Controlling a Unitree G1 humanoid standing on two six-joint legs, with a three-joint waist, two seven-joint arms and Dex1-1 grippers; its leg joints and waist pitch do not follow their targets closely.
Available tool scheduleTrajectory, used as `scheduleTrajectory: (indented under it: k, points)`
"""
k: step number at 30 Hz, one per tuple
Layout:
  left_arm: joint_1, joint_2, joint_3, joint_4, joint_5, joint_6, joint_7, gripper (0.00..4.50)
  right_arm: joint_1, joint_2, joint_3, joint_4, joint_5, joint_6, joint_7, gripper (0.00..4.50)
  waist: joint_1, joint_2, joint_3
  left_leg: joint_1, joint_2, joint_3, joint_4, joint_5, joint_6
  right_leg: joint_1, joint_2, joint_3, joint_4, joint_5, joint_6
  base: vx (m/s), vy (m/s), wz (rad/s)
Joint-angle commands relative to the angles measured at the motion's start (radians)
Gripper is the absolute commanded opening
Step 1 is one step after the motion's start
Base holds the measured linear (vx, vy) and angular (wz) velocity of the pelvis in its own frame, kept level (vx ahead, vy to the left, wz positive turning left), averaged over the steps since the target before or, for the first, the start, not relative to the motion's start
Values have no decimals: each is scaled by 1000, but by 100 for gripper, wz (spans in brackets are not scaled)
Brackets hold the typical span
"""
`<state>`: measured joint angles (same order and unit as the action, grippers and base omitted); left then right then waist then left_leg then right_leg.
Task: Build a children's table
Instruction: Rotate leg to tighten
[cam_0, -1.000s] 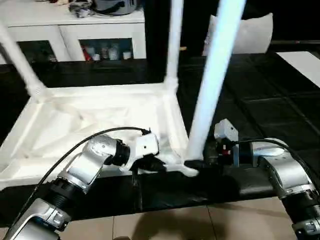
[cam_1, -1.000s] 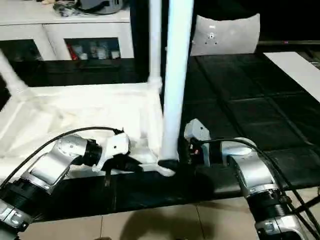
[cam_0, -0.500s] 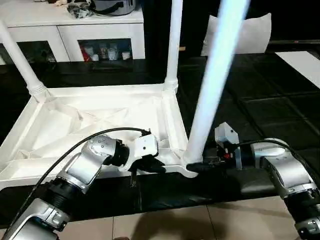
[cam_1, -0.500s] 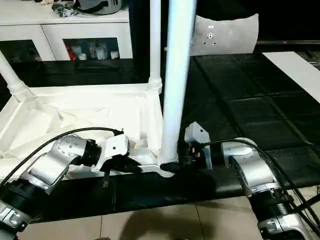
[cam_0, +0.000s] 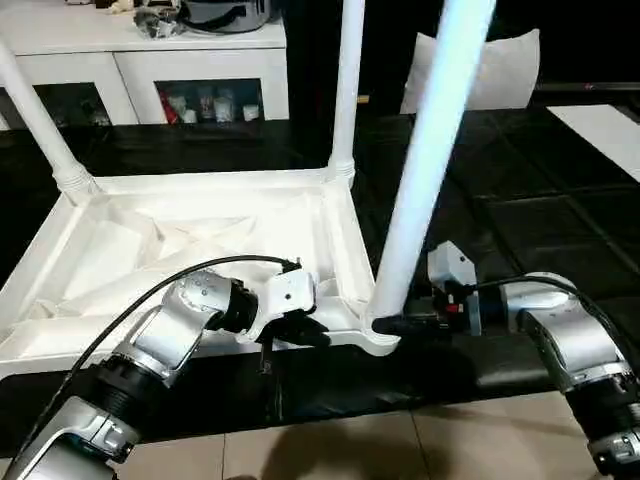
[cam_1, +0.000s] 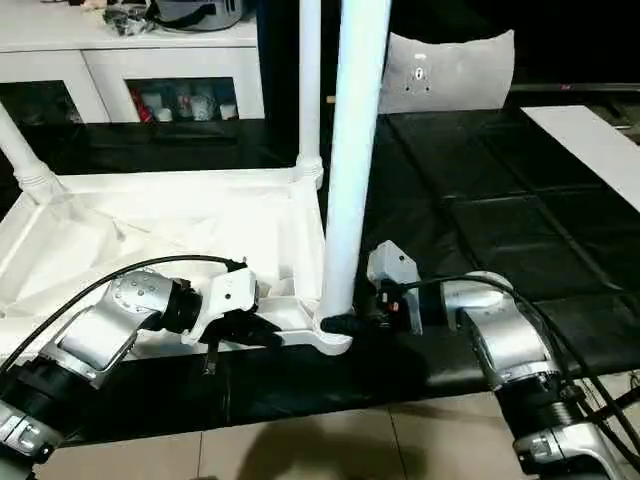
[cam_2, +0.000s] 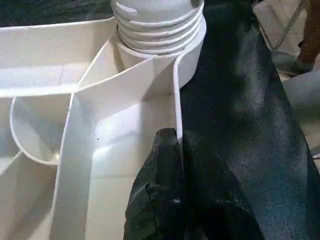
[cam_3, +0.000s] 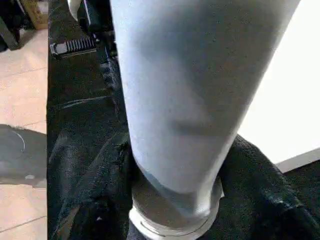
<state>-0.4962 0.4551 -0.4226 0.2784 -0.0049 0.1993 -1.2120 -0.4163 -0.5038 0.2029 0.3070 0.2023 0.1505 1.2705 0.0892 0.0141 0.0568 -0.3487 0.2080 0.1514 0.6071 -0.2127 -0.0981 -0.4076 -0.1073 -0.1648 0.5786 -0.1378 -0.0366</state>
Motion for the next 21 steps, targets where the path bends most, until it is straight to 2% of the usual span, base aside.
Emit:
scheduleTrajectory:
  k: [1,5,6,7,9,12,13,14,15,16,17,18,19,20,21]
  points:
    - [1,2,-18,-20,5,-20,-18,0,28,3,31,3,-17,15,2,214,-2,0,-78,-6,23,5,-68,-138,77,70,-47,59,-71,-370,-108,0,0,0]
    - [4,-1,-13,-21,2,-11,-12,0,54,12,32,-25,-6,28,-1,207,-2,-3,-80,-6,22,5,-69,-144,75,71,-46,59,-69,-356,-113,0,0,0]
    - [4,-2,-13,-22,2,-10,-11,0,60,14,32,-32,-3,31,-2,206,-1,-3,-80,-6,22,5,-69,-144,75,72,-47,59,-69,-356,-114,0,0,0]
    - [5,-2,-13,-21,1,-10,-11,0,63,15,33,-34,-2,31,-4,205,-2,2,-80,-6,22,5,-69,-151,73,71,-46,59,-72,-358,-113,0,0,0]
    - [6,-5,-10,-22,-2,-5,-8,0,71,20,33,-40,4,37,-9,205,-2,2,-79,-4,22,5,-70,-163,71,71,-47,58,-73,-371,-110,0,0,0]
    - [6,-17,1,-24,-14,19,6,0,85,34,24,-55,23,60,-23,204,-3,1,-78,-2,19,7,-71,-188,69,69,-46,55,-82,-421,-90,0,0,0]
    - [5,-23,5,-24,-18,28,11,0,91,38,21,-60,28,68,-30,204,-5,-6,-77,-2,19,7,-71,-191,68,70,-45,54,-84,-433,-84,0,0,0]
    - [-3,-38,17,-24,-24,53,34,0,101,58,9,-69,31,111,-77,204,-6,-7,-76,-2,17,7,-71,-197,65,70,-45,52,-87,-459,-72,0,0,0]
    - [-7,-45,24,-24,-27,66,47,0,106,69,3,-72,31,138,-108,204,-5,-3,-74,2,17,6,-72,-206,61,67,-46,51,-90,-481,-63,0,0,0]
    - [-8,-45,24,-24,-27,66,47,0,106,69,3,-72,31,138,-108,204,-5,-3,-74,2,17,6,-72,-206,61,67,-46,51,-90,-481,-63,0,0,0]
    - [-18,-63,40,-22,-30,101,81,0,108,102,-13,-73,31,165,-169,204,-14,2,-70,6,14,6,-72,-239,48,64,-43,45,-101,-527,-40,0,0,0]
    - [-31,-86,58,-16,-32,131,121,0,105,142,-27,-74,30,191,-239,204,-15,1,-70,9,11,5,-70,-251,44,63,-43,40,-104,-545,-32,0,0,0]
    - [-41,-105,73,-10,-34,155,154,0,101,176,-38,-75,30,210,-297,204,-25,6,-65,11,7,4,-68,-283,35,60,-40,31,-115,-589,-12,0,0,0]
    - [-57,-135,92,3,-32,181,204,0,90,224,-50,-70,26,238,-375,204,-34,6,-66,20,-1,4,-59,-307,24,56,-39,15,-130,-632,17,0,0,0]
    - [-65,-151,102,10,-31,192,231,0,83,250,-55,-66,22,253,-417,204,-43,6,-66,22,-2,3,-56,-312,20,54,-39,12,-134,-635,23,0,0,0]
